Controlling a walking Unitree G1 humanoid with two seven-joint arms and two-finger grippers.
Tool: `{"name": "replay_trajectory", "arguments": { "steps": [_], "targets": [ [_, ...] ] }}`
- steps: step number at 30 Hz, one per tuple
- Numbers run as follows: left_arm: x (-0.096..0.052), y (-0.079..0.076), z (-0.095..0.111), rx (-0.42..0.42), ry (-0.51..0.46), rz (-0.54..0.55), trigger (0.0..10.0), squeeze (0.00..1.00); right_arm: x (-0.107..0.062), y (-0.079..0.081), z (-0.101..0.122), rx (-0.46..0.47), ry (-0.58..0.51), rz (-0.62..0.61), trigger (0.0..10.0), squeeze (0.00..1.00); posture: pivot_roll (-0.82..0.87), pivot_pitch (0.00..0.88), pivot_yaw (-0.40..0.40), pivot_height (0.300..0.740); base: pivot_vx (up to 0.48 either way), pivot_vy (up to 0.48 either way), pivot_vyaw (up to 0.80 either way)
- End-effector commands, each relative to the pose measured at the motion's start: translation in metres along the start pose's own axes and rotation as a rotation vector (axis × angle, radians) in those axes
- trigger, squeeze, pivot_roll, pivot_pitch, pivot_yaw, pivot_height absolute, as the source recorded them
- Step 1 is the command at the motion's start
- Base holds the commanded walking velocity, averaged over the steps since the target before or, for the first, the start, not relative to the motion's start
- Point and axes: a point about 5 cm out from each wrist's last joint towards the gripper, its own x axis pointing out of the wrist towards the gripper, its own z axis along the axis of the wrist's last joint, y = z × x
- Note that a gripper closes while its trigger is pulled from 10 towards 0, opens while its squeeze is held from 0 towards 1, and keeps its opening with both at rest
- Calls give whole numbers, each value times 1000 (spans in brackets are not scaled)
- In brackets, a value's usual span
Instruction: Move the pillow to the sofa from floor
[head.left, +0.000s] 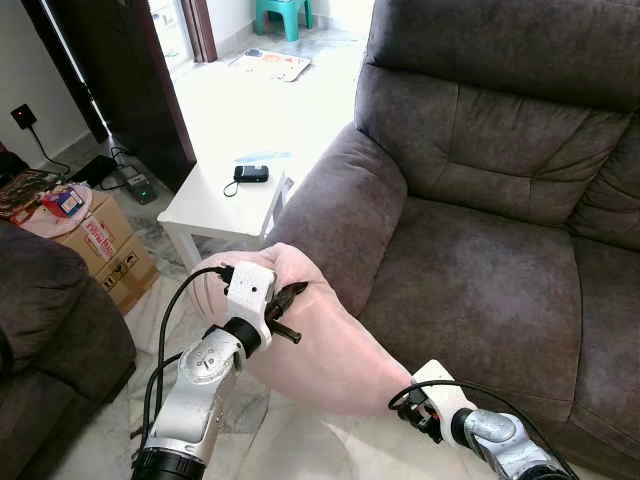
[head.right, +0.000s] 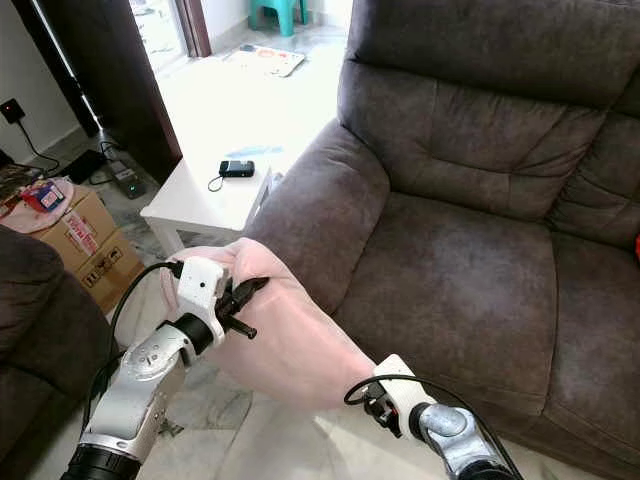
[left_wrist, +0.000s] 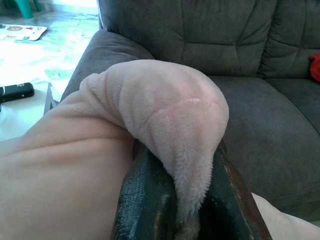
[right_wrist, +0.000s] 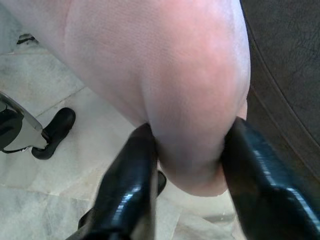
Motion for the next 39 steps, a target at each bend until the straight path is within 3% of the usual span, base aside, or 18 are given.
{"name": "replay_trajectory", "arguments": {
  "steps": [1, 21, 25, 28, 29, 30, 31, 36, 39],
  "targets": [
    [6, -2, 25, 16, -108, -24, 10000, 0, 1, 2, -1, 5, 0, 4, 0, 0, 147, 101, 15, 740, 0, 0, 0],
    [7, -2, 22, 14, -97, -31, 10000, 0, -1, -4, 7, -15, -41, -19, 0, 0, 139, 95, 14, 740, 0, 0, 0],
    [4, -1, 16, 38, -68, -26, 10000, 0, -3, -11, 15, -10, -86, -68, 0, 0, 134, 89, 11, 740, 0, 0, 0],
    [0, 4, 7, 61, -27, -7, 10000, 0, -8, -19, 28, 22, -184, -100, 0, 0, 132, 87, 9, 740, 0, 0, 0],
    [-2, 6, 3, 73, -1, 5, 10000, 0, -12, -21, 33, 41, -234, -108, 3294, 0, 133, 88, 8, 740, 0, 0, 0],
    [-3, 8, 1, 76, 12, 11, 10000, 0, -13, -22, 36, 46, -259, -109, 3294, 0, 134, 87, 7, 740, 0, 0, 0],
    [-5, 9, -1, 83, 26, 17, 10000, 0, -15, -23, 39, 57, -282, -111, 9922, 0, 131, 87, 7, 740, 0, 0, 0],
    [-12, 17, -13, 108, 86, 80, 10000, 0, -28, -21, 72, 95, -490, -170, 10000, 0, 124, 83, 3, 740, 0, 0, 0],
    [-16, 22, -16, 114, 75, 144, 10000, 0, -38, -8, 99, 121, -647, -211, 10000, 0, 129, 74, -9, 740, 0, 0, 0]
  ]
}}
